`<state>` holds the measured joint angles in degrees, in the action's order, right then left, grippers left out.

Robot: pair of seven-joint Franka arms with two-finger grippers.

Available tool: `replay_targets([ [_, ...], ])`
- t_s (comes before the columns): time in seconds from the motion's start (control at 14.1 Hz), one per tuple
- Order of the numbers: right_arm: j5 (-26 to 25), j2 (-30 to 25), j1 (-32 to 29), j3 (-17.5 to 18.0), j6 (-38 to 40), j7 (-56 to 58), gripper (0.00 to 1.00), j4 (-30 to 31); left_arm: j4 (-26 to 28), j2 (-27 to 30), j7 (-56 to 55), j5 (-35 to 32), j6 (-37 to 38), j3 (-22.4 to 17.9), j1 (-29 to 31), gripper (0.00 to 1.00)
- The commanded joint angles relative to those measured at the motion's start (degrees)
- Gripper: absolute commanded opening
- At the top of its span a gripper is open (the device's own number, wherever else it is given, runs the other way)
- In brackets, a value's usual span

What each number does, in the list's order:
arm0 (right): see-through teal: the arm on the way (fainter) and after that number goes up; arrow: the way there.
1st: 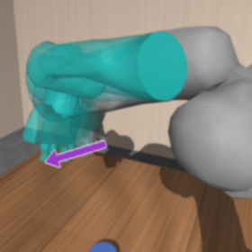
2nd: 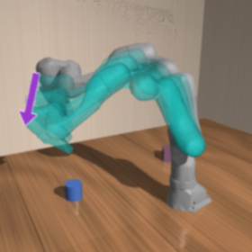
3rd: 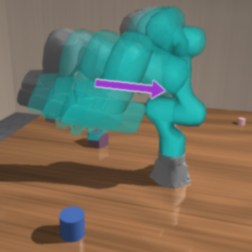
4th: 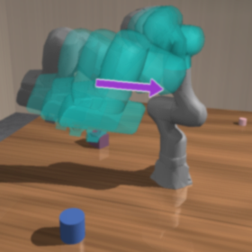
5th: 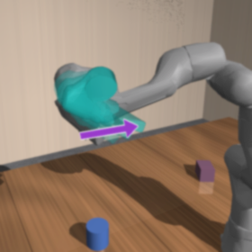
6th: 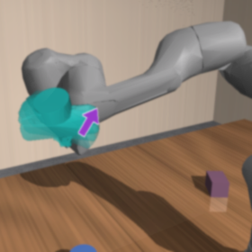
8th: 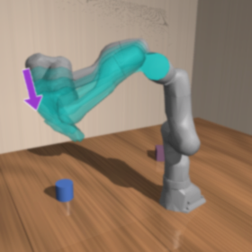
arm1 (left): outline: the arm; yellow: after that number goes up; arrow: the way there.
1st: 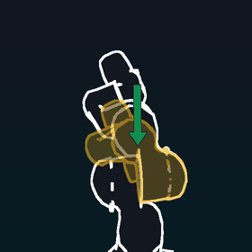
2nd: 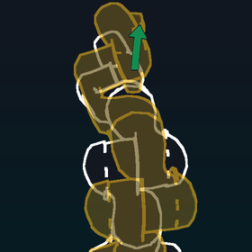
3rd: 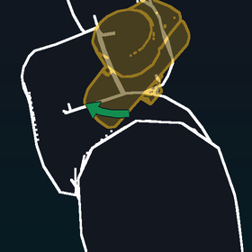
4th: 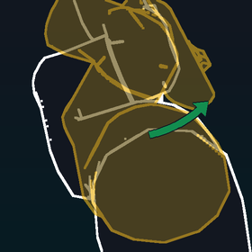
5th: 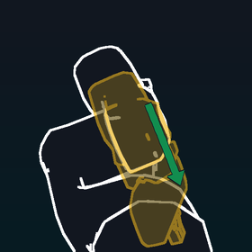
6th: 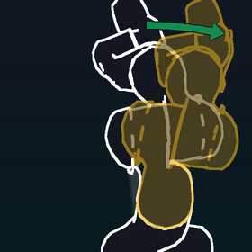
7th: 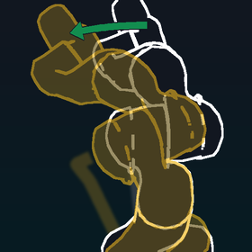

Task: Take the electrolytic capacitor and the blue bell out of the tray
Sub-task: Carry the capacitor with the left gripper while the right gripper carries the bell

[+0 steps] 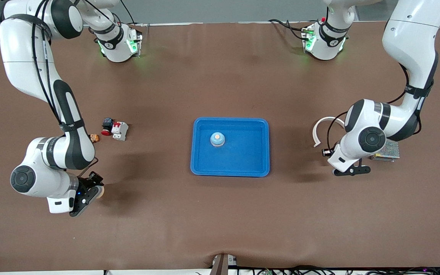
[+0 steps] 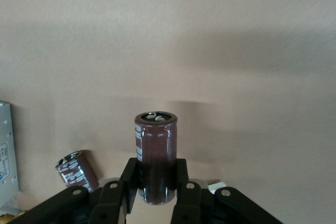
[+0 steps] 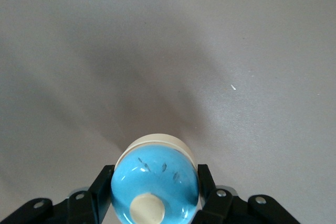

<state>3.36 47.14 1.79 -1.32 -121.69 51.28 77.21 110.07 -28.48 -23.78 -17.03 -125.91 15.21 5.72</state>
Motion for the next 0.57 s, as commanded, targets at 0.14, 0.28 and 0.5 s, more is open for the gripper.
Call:
replay_targets([
  [0.14,0.42,1.37,-1.08,0.97,-2.58,3.82,0.58,-0.13,10.49,4.21,-0.48,-1.51,-9.85,0.53,3.23,0.00],
  [0.28,1.38,1.64,-1.17,0.97,-2.67,4.09,0.58,-0.13,13.84,4.13,-0.48,-1.60,-14.78,0.61,5.61,0.00],
  [0.5,2.44,2.78,-1.52,0.97,-3.11,5.31,0.58,-0.13,14.39,3.78,-0.65,-1.60,-15.24,0.79,5.35,0.00],
])
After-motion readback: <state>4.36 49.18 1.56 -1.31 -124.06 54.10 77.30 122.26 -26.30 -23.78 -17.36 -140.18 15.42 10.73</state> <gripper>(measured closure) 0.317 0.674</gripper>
